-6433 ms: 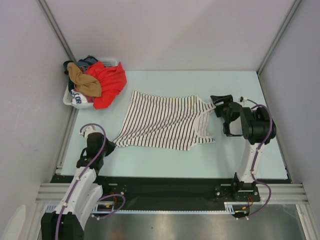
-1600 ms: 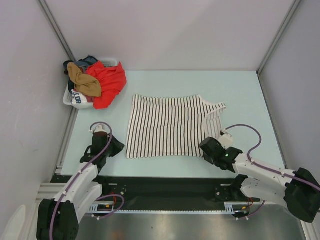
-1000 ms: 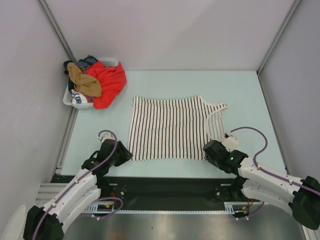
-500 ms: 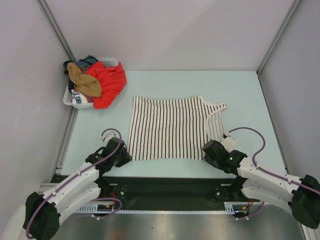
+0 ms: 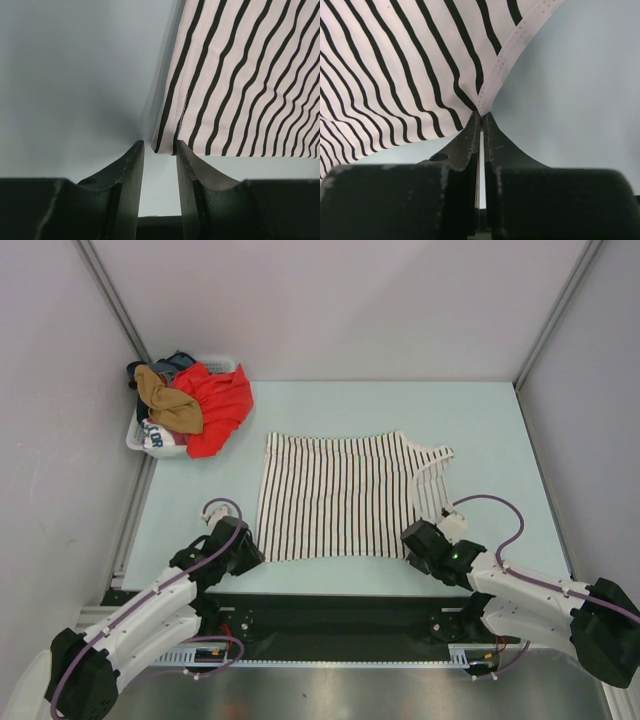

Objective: Fold and stack the tank tops
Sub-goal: Fold the tank top

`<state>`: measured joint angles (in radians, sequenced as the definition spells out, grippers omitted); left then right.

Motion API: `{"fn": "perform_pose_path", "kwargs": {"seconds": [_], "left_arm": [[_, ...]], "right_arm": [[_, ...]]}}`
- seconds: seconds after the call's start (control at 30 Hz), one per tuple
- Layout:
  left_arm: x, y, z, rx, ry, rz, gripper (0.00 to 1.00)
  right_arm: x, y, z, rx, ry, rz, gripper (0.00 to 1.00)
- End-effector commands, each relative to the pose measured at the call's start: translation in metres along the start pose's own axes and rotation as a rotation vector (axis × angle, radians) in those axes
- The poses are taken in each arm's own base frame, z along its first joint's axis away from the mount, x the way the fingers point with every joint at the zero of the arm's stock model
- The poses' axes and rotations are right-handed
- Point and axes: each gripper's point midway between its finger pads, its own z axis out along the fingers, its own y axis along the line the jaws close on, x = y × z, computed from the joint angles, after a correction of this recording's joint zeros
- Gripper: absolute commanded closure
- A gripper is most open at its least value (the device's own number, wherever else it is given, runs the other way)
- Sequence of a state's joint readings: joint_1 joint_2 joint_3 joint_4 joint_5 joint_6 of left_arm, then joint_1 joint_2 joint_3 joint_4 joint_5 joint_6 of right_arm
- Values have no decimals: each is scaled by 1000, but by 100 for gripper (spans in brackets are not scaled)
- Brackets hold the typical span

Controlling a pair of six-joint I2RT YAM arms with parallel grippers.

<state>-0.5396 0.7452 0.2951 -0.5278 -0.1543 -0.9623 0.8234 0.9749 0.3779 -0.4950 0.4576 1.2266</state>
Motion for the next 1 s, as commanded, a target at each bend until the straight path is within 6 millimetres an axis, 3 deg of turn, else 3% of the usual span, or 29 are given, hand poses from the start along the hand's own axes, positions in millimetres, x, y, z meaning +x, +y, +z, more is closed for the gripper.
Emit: {"fn": "perform_pose_path", "kwargs": {"seconds": [0.0, 0.07, 0.17, 0.3, 0.57, 0.97], "left_arm": [[2, 0, -2, 13, 2, 15, 62], [3, 2, -3, 8, 6, 14, 62], [6, -1, -1, 27, 19, 21, 71], [7, -1, 5, 19, 23, 36, 100], [-9, -11, -5, 18, -9, 75, 100], [-48, -44, -32, 60, -92, 59, 100]], "right_arm": [[-4, -4, 0, 23, -21, -6, 100], [-4, -3, -1, 15, -21, -10, 100], [-4, -3, 0, 18, -22, -13, 100], [-3, -2, 0, 15, -18, -14, 100], [-8, -6, -9, 31, -19, -39, 100], [-41, 27, -22, -41, -43, -110, 100]]}}
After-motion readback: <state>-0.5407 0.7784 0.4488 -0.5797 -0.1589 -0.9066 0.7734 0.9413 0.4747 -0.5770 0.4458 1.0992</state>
